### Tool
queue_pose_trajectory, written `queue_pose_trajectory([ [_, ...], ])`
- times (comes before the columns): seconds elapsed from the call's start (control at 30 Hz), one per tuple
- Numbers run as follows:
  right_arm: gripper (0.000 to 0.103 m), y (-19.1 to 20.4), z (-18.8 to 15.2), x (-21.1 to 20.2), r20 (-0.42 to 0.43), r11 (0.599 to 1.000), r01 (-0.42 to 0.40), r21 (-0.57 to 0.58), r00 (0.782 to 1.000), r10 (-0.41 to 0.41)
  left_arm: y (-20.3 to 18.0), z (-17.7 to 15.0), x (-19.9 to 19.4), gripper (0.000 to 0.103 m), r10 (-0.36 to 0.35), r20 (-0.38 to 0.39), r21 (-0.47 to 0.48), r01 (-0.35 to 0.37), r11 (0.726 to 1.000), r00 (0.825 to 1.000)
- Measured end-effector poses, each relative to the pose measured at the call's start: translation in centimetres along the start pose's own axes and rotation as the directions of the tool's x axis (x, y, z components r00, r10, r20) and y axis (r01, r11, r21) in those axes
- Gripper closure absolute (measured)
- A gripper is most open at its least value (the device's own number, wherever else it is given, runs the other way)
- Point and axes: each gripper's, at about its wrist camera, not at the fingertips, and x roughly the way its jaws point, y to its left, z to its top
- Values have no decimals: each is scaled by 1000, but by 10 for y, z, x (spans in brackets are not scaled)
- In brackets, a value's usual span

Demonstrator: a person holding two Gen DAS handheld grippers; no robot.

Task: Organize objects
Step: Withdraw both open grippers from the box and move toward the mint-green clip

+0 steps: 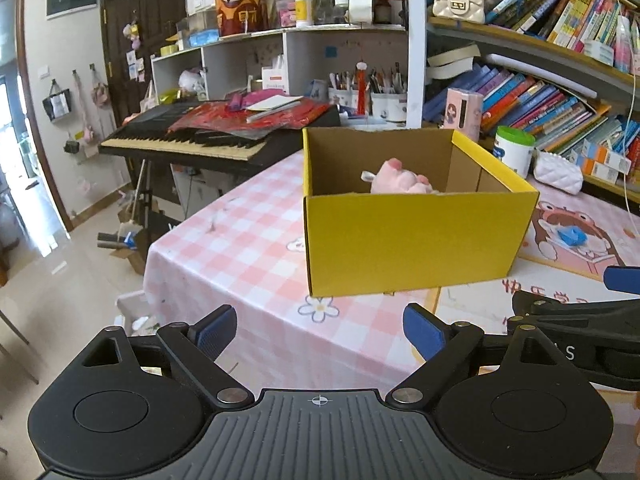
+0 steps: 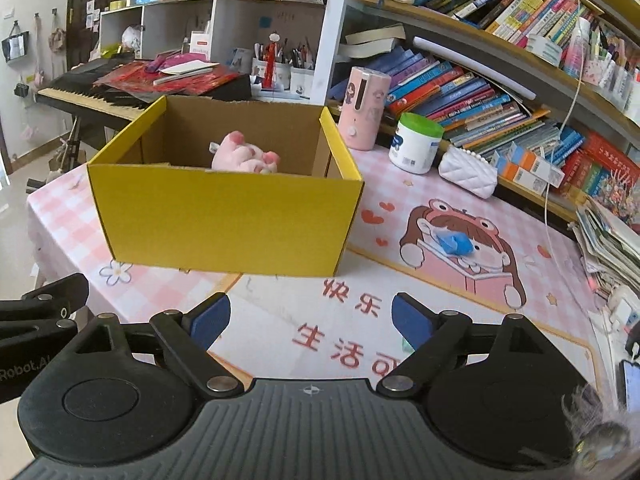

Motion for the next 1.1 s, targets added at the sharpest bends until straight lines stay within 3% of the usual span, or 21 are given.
queue_pose_trajectory([
  [0.53, 7, -1, -32, -24, -53, 997, 74, 36, 996, -72, -3, -24, -17, 6, 4, -55, 56, -1, 998, 999],
  [1.1, 4, -16, -60, -39, -103, 980, 176, 87, 981, -167, -19, -36, -23, 6, -87, -72, 123, 96, 988, 994],
])
